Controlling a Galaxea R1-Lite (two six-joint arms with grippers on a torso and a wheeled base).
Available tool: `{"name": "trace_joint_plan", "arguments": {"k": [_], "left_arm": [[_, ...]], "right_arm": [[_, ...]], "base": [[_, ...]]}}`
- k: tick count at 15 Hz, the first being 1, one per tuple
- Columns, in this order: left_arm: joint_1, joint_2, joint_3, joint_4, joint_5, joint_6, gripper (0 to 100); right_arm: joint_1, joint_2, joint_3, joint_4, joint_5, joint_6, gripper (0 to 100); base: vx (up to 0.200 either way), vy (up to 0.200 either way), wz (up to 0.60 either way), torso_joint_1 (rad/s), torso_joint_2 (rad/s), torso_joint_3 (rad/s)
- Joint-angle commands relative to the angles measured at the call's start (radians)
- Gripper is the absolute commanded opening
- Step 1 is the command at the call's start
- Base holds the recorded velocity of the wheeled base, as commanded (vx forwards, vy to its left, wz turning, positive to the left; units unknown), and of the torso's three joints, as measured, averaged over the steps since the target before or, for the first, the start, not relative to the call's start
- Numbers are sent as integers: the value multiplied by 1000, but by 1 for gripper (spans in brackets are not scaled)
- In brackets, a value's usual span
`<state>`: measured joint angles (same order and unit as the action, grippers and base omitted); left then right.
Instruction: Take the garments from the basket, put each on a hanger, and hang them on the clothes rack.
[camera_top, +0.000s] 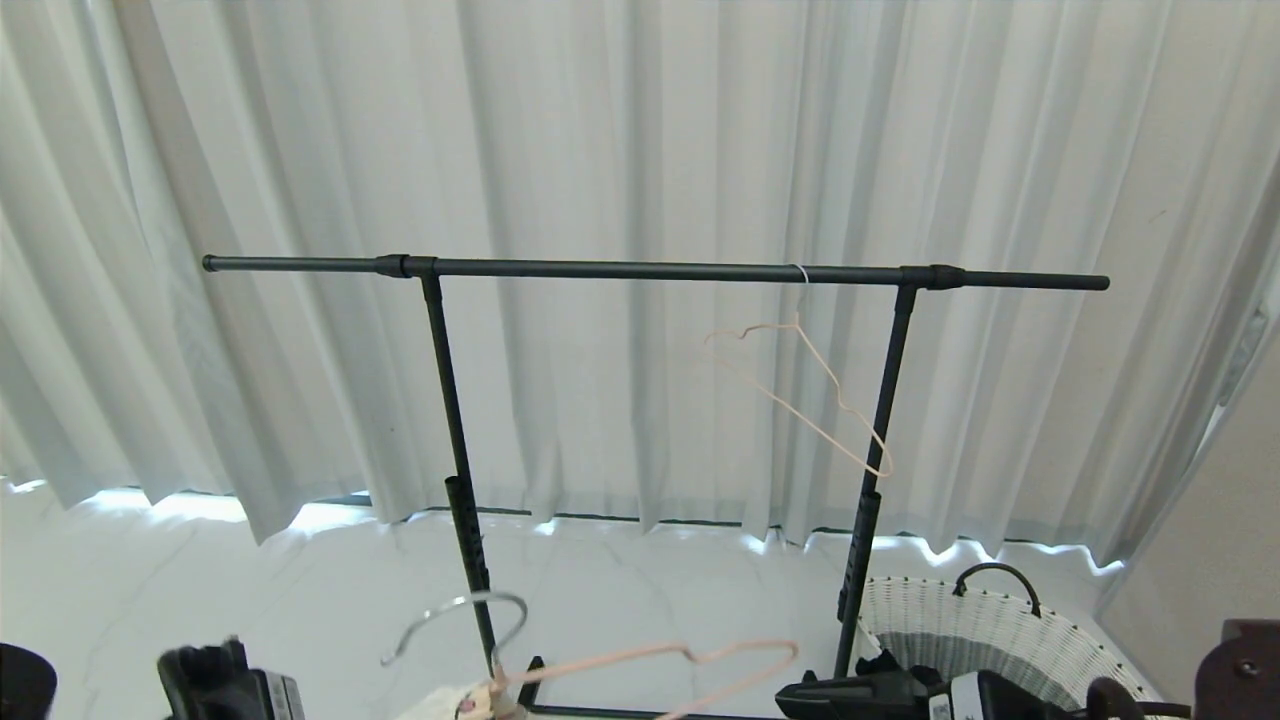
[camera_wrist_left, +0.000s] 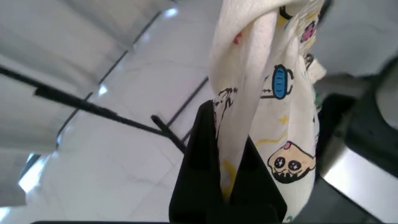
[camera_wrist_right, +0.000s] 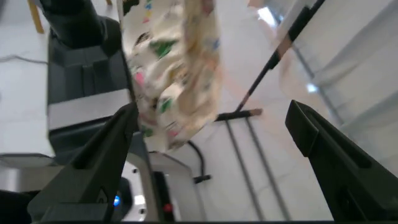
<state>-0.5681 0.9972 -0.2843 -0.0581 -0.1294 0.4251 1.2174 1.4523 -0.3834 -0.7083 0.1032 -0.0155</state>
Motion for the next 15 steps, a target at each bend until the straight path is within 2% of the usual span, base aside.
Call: {"name": "trace_joint_plan", "arguments": {"k": [1, 4, 6, 8, 11, 13, 15], "left_arm": [[73, 1, -76, -2, 4, -25, 0], [74, 26, -168, -2, 4, -83, 0], [71, 37, -204, -2, 4, -80, 0], [70, 41, -227, -2, 4, -80, 0], [66, 44, -270, -2, 2, -75, 0], [59, 52, -296, -2, 2, -77, 0], [42, 49, -303, -2, 1, -77, 0]], "right_arm": [[-7, 28, -3, 0, 0, 74, 100], [-33, 85, -61, 0, -43, 218, 100], [-59, 169, -160, 6, -114, 344, 100], [-87, 264, -292, 73, -198, 430, 100], [-110, 361, -397, 98, -246, 468, 100], [-101, 405, -413, 98, -261, 463, 100], [-95, 444, -427, 98, -313, 463, 100]], "base": [[0, 0, 0, 0, 0, 0], [0, 0, 0, 0, 0, 0], [0, 0, 0, 0, 0, 0], [0, 0, 0, 0, 0, 0], [0, 0, 0, 0, 0, 0], [0, 0, 0, 0, 0, 0], [0, 0, 0, 0, 0, 0]]}}
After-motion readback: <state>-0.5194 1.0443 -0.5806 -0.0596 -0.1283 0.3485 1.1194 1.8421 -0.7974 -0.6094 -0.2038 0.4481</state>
